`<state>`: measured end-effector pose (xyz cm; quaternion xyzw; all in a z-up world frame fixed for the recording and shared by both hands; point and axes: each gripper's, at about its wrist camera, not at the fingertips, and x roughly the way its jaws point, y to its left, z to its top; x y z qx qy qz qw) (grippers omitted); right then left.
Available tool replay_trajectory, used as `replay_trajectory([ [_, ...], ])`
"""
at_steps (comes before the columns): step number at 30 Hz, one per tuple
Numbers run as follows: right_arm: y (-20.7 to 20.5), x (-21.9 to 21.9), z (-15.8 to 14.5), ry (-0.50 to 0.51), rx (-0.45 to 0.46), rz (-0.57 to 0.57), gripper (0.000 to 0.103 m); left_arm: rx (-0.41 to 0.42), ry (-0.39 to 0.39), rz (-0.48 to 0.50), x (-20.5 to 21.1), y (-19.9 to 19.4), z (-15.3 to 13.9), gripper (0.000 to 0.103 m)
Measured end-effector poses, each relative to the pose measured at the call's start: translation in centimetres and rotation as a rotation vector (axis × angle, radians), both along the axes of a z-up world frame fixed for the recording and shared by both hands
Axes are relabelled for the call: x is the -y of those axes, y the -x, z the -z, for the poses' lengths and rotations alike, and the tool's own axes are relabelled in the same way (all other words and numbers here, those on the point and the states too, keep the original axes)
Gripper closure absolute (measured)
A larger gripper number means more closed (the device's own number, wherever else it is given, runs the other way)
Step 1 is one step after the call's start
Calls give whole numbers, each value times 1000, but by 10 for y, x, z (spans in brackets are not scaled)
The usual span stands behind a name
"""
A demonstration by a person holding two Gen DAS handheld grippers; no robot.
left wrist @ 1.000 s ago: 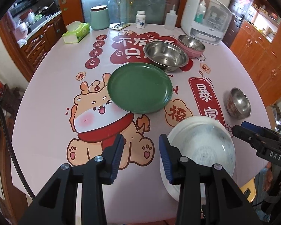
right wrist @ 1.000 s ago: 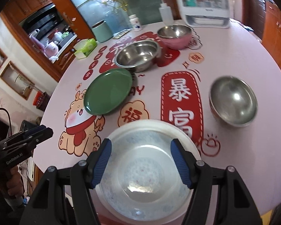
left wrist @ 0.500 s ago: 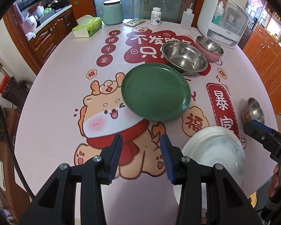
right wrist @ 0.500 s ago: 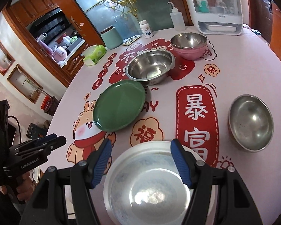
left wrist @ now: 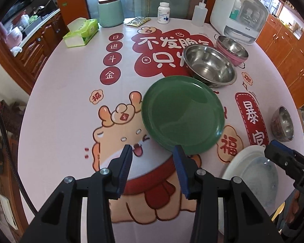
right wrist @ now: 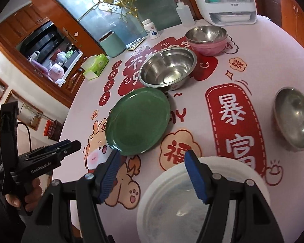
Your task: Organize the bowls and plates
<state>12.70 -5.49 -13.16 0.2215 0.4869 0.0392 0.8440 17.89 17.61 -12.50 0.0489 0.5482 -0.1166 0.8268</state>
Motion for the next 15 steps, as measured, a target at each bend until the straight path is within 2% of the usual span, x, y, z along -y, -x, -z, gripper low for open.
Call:
replay_trajectory([
  [8,-14,-11,21,-34,-42,99,37,-38,22,47,-11,-42,24,62],
  [11,-18,-14,32,-42,-65,129,37,-56,34,57,-14,-54,37,57],
  [15,-23,-15,42,-59,-89,166,37,-85,63,69,-17,-65,54,56],
])
